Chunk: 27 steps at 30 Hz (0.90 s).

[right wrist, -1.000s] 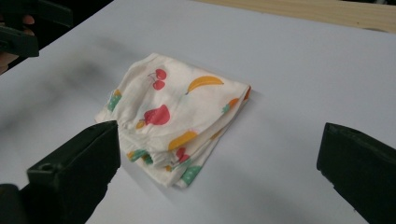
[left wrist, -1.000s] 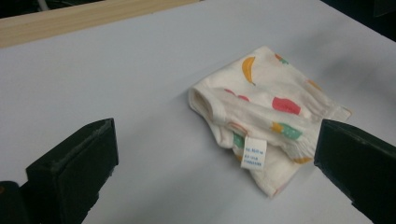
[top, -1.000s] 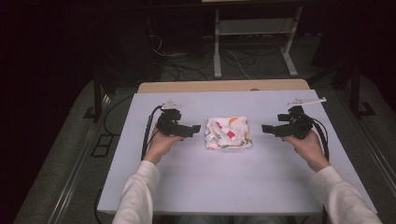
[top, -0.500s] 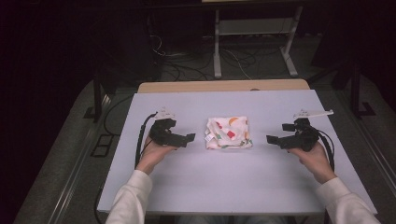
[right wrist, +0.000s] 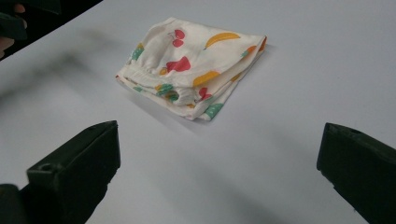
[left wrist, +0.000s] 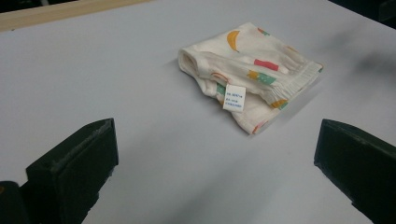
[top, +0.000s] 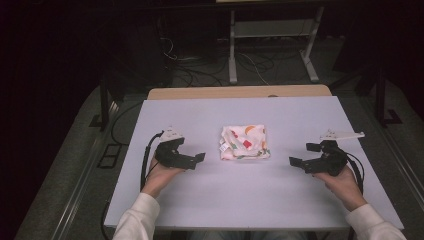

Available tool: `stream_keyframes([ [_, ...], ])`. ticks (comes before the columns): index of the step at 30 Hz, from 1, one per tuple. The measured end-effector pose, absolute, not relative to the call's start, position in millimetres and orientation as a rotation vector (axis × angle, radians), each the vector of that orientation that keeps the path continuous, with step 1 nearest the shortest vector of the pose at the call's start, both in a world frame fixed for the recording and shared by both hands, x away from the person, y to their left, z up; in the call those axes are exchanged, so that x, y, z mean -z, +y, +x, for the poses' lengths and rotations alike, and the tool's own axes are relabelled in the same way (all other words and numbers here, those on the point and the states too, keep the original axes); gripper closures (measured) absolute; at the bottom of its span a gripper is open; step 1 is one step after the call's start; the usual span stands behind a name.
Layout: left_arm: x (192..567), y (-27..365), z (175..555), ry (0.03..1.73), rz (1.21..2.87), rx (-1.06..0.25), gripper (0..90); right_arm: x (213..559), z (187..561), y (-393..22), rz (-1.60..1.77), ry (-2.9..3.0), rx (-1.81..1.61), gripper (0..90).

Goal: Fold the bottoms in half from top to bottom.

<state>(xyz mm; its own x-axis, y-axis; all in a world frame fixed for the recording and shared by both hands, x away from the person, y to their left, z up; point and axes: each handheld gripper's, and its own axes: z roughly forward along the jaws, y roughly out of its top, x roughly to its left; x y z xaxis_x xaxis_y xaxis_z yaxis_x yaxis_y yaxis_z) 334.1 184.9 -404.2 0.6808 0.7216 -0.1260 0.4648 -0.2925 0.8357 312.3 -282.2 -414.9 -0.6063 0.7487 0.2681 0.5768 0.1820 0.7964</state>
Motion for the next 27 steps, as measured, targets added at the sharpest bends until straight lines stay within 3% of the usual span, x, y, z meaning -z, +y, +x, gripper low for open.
stream_keyframes([
  [27,421.8,213.4,286.8,0.896,1.905,-0.401,0.0,436.0,273.5,-292.9,1.255,2.269,-1.333,0.0],
])
